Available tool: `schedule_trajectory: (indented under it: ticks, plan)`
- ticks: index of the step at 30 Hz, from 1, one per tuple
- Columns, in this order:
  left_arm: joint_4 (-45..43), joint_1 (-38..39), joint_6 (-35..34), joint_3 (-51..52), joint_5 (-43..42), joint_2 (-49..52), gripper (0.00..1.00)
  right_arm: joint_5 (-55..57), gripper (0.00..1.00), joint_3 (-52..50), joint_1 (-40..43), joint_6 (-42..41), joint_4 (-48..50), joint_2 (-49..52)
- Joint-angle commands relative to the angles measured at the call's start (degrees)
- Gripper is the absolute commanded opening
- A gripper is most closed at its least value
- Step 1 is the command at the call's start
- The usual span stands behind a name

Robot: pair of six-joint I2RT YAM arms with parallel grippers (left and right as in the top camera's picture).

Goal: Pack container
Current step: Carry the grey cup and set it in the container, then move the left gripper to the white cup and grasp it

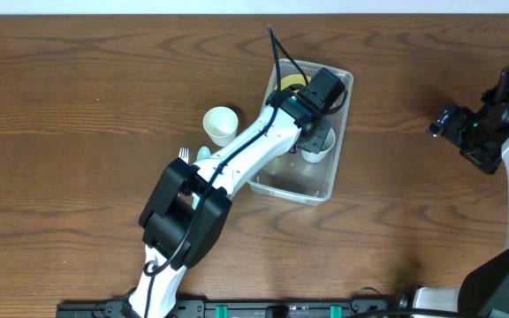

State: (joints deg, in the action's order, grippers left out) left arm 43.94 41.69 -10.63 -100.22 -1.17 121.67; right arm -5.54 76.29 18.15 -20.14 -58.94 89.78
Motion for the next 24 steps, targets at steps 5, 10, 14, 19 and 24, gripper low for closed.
schedule_trajectory:
  ticks: [5, 10, 14, 19, 24]
  plan:
    - [8.2, -0.3, -0.4, -8.0, 0.8, -7.9, 0.50, 0.2, 0.99, -0.1, 0.3, 0.5, 0.0, -0.1]
    - [13.3, -2.7, -0.4, -9.9, 4.0, -17.6, 0.62, 0.2, 0.99, -0.1, 0.3, 0.5, 0.0, -0.1]
    - [20.1, -7.9, -0.4, -9.9, 12.6, -21.1, 0.65, 0.2, 0.99, -0.1, 0.3, 0.5, 0.0, -0.1]
    - [21.7, -18.8, -0.4, -6.0, 10.2, -18.5, 0.64, 0.2, 0.99, -0.1, 0.3, 0.5, 0.0, -0.1]
    - [19.7, -26.6, -0.5, -3.3, 0.1, -11.3, 0.64, 0.2, 0.99, -0.1, 0.3, 0.5, 0.0, -0.1]
